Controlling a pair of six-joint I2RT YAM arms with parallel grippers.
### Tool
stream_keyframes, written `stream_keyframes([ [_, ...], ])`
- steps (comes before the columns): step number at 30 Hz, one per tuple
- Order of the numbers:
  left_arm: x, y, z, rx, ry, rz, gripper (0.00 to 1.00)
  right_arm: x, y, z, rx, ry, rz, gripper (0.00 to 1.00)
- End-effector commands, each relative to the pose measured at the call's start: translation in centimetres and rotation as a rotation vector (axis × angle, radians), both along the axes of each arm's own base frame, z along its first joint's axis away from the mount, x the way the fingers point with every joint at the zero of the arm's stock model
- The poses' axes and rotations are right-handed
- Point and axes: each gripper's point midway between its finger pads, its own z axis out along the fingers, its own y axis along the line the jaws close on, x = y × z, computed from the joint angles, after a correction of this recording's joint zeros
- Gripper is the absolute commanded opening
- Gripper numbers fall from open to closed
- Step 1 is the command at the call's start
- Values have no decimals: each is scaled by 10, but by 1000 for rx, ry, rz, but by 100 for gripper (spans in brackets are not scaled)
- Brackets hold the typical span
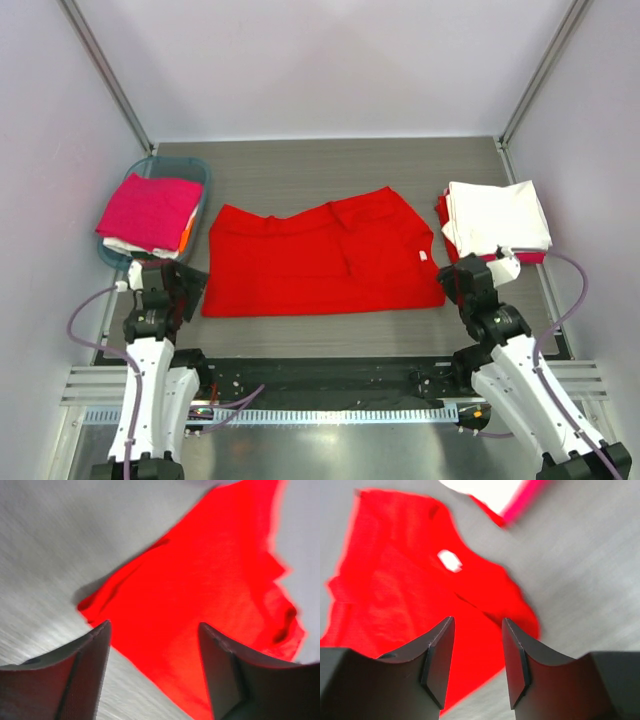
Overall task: Fold and stack the t-shirts
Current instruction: Fold the tshirt
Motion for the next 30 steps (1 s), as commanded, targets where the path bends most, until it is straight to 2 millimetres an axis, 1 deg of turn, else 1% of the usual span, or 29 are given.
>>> stream_keyframes([
  [1,7,14,58,114,-116,-6,76,31,-4,60,-100,-124,35,49],
  [2,13,18,83,149,-165,-10,81,43,1,77,-113,-166,61,49],
  [3,16,21,93,178,-176,-15,82,51,8,74,-118,-138,98,49],
  [4,21,23,104,223,-197,-55,85,59,13,76,-120,-133,116,49],
  [5,30,23,116,237,-203,-74,86,72,18,91,-110,-168,127,49],
  [6,38,22,123,243,-219,-92,87,82,25,78,-112,-109,150,49],
  [7,47,20,125,243,-223,-120,87,90,31,78,-106,-102,173,48],
  [8,60,17,121,247,-198,-169,87,105,38,94,-97,-139,191,47],
  [9,70,15,118,234,-193,-188,86,115,43,92,-98,-120,207,47],
  [10,78,6,116,199,-189,-232,84,126,50,77,-101,-66,232,47],
  [11,86,5,115,197,-183,-248,81,143,55,90,-97,-92,243,46],
  [12,100,2,100,166,-140,-269,80,154,57,91,-108,-86,251,43],
  [13,106,0,95,151,-130,-278,78,166,61,70,-119,-25,272,42],
  [14,111,0,88,139,-112,-282,77,185,65,84,-118,-54,281,39],
  [15,121,-2,78,124,-95,-284,77,194,65,83,-124,-44,285,35],
  [16,125,-2,72,118,-83,-282,77,204,66,76,-138,-23,298,31],
  [17,131,-3,70,116,-85,-282,76,221,69,68,-138,9,307,24],
  [18,138,-6,70,114,-98,-280,76,229,69,60,-141,34,305,12],
  [19,144,-7,62,114,-74,-278,75,237,66,53,-145,54,300,7],
  [20,151,-8,65,125,-82,-279,75,250,69,40,-141,79,308,2],
  [21,157,-9,64,146,-81,-273,75,256,69,34,-137,93,309,1],
  [22,163,-10,57,146,-61,-275,75,262,68,29,-134,99,309,1],
  [23,171,-10,60,152,-66,-269,75,272,72,16,-127,123,322,1],
  [25,179,-15,56,135,-54,-260,76,281,76,2,-116,143,340,1],
  [26,186,-15,49,129,-35,-255,76,290,78,3,-108,134,341,1],
  [27,190,-18,48,129,-33,-258,76,292,80,-16,-99,169,352,1],
  [28,193,-16,45,129,-27,-249,76,295,81,-21,-96,176,352,1],
  [29,198,-27,40,128,-19,-272,76,302,78,-22,-88,170,341,1],
  [30,200,-28,37,133,-13,-267,76,304,77,-35,-87,195,333,1],
])
